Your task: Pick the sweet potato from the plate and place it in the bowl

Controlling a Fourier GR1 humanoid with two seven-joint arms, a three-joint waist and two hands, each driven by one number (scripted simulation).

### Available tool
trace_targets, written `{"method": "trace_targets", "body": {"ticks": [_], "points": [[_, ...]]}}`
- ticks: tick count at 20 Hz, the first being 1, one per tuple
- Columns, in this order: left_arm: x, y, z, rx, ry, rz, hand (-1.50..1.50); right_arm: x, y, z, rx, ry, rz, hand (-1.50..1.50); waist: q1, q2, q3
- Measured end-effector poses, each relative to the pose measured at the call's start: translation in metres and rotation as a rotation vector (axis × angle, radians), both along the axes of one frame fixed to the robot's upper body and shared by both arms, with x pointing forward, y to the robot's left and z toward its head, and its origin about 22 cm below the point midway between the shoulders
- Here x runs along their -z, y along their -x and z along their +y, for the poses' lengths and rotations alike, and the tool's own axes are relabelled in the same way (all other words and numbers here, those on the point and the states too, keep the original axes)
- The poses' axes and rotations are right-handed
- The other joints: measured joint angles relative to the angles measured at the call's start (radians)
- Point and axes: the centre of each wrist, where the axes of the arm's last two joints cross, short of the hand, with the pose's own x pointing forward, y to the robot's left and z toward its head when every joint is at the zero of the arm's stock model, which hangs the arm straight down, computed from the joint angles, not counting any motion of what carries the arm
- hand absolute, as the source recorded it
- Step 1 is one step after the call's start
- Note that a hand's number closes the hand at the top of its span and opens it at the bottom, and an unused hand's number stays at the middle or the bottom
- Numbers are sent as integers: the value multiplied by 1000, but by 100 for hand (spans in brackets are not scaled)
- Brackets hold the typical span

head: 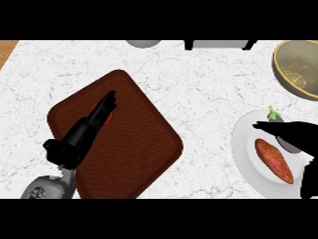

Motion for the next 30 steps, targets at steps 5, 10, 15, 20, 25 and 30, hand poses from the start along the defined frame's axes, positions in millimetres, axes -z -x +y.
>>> {"method": "trace_targets", "body": {"ticks": [5,10,15,20,25,30], "points": [[-2,1,1,0,-2,-9,0,12,9,-4,5,9,-73,-150,1,0,0],[0,-6,-1,-4,-4,-8,0,22,14,-6,15,49,-124,-150,0,0,0],[2,-1,-1,-4,-1,-16,0,35,12,-19,38,78,-129,-150,2,0,0],[-3,0,1,-4,-4,-14,0,52,5,-22,50,93,-97,-150,3,0,0],[-6,-2,-3,2,-4,-15,0,72,-2,-32,55,79,-96,-150,4,-1,-3],[-3,-4,0,3,4,-10,0,83,-3,-22,39,28,-110,150,3,-3,-4]]}}
